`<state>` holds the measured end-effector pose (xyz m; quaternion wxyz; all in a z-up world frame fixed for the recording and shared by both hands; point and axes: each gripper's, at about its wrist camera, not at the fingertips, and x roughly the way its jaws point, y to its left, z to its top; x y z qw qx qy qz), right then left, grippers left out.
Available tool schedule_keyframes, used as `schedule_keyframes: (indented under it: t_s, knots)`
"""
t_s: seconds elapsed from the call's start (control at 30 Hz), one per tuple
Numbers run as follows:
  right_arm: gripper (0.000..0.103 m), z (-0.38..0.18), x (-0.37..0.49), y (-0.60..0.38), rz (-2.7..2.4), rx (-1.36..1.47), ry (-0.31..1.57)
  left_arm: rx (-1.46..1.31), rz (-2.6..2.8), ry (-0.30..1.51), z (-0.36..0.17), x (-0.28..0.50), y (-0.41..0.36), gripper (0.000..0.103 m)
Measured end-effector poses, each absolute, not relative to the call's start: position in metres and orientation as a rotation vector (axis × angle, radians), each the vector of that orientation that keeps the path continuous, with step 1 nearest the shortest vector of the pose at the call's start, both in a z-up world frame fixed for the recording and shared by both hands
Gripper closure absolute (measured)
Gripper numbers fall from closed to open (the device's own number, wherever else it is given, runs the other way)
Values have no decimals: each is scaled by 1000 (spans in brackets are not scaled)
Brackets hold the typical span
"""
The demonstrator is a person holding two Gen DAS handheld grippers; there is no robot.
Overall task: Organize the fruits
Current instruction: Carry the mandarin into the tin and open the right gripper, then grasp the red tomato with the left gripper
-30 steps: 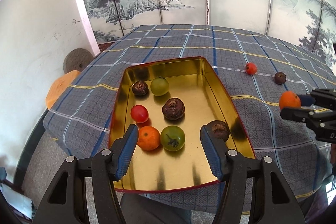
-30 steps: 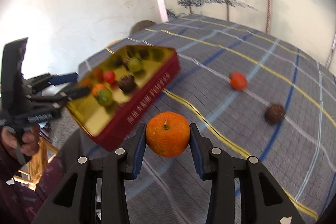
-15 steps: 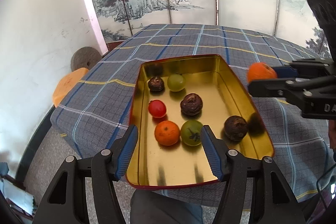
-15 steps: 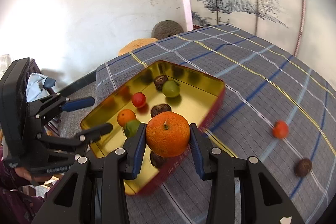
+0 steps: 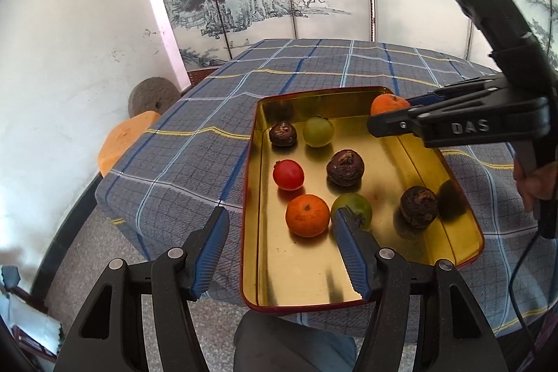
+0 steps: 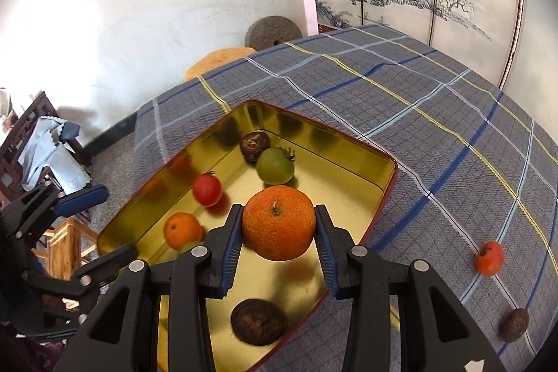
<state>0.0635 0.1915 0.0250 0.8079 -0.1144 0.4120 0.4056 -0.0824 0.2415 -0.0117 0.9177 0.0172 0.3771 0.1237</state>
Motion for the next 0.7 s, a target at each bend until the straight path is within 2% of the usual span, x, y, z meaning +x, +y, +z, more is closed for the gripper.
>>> schedule_keyframes:
  t_s: [0.1,0.17,0.23,0.3,0.4,0.5,0.7]
  knots:
    - [64,21,68,196,853,-251,884,32,255,778,-13,-83,244,40]
    - [60,22,71,198,846,-245,874,32,257,781,-14,-83,244,40]
    - [42,26,72,197,841,-219,861,32,258,784,-14,-83,245,40]
    - [33,34,69,189,835,-179,820,34,259,784,-14,-84,245,40]
    - [30,45,61,174,834,-128,768,45,259,786,-13,-85,244,40]
    - [20,49,46,149,806,-128,727,57,258,779,-10,-88,240,40]
    - [16,35,27,69,669,-182,729,91,245,773,-3,-87,228,40]
